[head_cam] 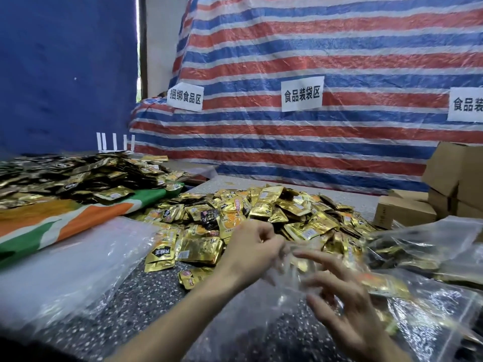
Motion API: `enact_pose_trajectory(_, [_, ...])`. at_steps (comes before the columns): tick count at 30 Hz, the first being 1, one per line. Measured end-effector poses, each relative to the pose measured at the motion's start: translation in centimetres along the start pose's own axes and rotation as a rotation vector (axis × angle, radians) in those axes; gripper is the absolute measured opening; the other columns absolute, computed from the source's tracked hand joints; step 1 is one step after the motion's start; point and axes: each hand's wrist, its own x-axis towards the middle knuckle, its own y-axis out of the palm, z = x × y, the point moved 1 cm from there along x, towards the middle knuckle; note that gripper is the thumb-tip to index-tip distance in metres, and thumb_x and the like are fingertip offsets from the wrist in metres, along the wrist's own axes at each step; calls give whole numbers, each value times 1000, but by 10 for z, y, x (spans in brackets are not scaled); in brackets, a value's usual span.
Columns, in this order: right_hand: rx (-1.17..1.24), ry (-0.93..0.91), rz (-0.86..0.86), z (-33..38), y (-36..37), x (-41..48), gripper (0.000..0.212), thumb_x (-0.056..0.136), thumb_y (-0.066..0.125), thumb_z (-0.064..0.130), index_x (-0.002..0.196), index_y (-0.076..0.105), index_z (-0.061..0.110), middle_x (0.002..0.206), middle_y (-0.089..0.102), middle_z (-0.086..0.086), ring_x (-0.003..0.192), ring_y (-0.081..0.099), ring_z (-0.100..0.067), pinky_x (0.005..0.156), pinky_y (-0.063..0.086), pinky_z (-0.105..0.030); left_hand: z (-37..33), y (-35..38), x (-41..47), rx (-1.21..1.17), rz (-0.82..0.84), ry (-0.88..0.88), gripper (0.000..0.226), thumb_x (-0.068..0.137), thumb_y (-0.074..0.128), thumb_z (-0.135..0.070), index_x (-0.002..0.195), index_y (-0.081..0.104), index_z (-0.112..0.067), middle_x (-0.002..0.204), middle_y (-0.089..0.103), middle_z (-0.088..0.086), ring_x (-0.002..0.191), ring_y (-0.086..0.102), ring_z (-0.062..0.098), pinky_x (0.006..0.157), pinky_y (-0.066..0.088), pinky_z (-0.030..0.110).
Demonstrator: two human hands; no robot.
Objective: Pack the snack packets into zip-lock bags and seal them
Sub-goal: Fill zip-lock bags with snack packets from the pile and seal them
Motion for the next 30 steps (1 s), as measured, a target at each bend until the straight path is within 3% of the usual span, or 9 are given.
enact_pose_trajectory(3, [-11, 10, -39, -3, 3, -2, 17, 85, 54, 22, 76, 65, 12, 99, 64, 17, 77, 62, -2, 58, 47, -14, 5, -21, 14, -39, -148, 8, 33, 91, 55, 1, 60, 47, -7, 91, 66, 30, 62, 70, 20, 45, 53, 26])
enact_pose_trajectory(5, [-13, 23, -100, -5, 4, -2, 14, 86, 52, 21, 77, 60, 14, 86, 59, 12, 60, 52, -2, 49, 40, -15, 13, -29, 21, -79, -122, 9, 36, 90, 60, 1, 56, 50, -7, 94, 65, 26, 59, 69, 16, 46, 54, 26])
enact_pose_trajectory(8, [-21, -12, -129, -4, 4, 0, 10, 86, 49, 19, 78, 53, 16, 80, 53, 10, 62, 48, -4, 51, 38, -15, 28, -29, 31, -235, 84, -59, 22, 86, 71, -30, 72, 67, -13, 97, 71, 9, 78, 71, 13, 65, 59, 30])
enact_pose_trajectory(10, [-33, -27, -145, -4, 2, 1, 11, 86, 47, 17, 77, 52, 14, 79, 51, 6, 65, 47, -3, 53, 37, -14, 48, -30, 42, -249, 62, -166, 42, 80, 66, -49, 95, 67, -10, 100, 70, 6, 86, 68, 16, 70, 57, 32])
enact_pose_trajectory(14, [-56, -40, -204, -2, 0, 4, 12, 83, 42, 16, 73, 48, 14, 80, 50, 2, 73, 47, 0, 57, 37, -11, 99, -32, 66, 316, -220, -247, 31, 84, 76, -31, 109, 59, -21, 110, 61, -2, 95, 61, 15, 78, 54, 31])
enact_pose_trajectory(17, [-38, -58, -212, 1, 1, 5, 8, 81, 40, 17, 75, 45, 18, 80, 50, -1, 73, 46, 1, 57, 34, -9, 126, -28, 83, 671, -205, -250, 73, 76, 80, -35, 140, 43, -35, 140, 44, -1, 123, 48, 19, 101, 45, 40])
enact_pose_trajectory(20, [5, -35, -226, 1, 0, 3, 7, 82, 42, 18, 75, 45, 20, 82, 52, 0, 70, 46, 0, 58, 33, -11, 138, -22, 98, 759, -121, -279, 89, 76, 75, -46, 151, 26, -44, 160, 23, 1, 140, 34, 29, 113, 31, 48])
enact_pose_trajectory(26, [14, -26, -192, -2, 3, 3, 13, 83, 45, 16, 71, 48, 12, 82, 51, 2, 68, 45, 0, 60, 32, -10, 144, -7, 103, 868, -116, -226, 77, 85, 57, -58, 151, 25, -35, 147, 40, 8, 120, 53, 27, 103, 39, 47])
enact_pose_trajectory(30, [20, -29, -167, 2, 4, 3, 15, 83, 45, 13, 70, 49, 8, 81, 50, 3, 71, 45, 1, 61, 32, -10, 141, -3, 100, 942, -40, -274, 97, 77, 59, -75, 153, 19, -29, 156, 27, 17, 134, 44, 36, 112, 31, 54])
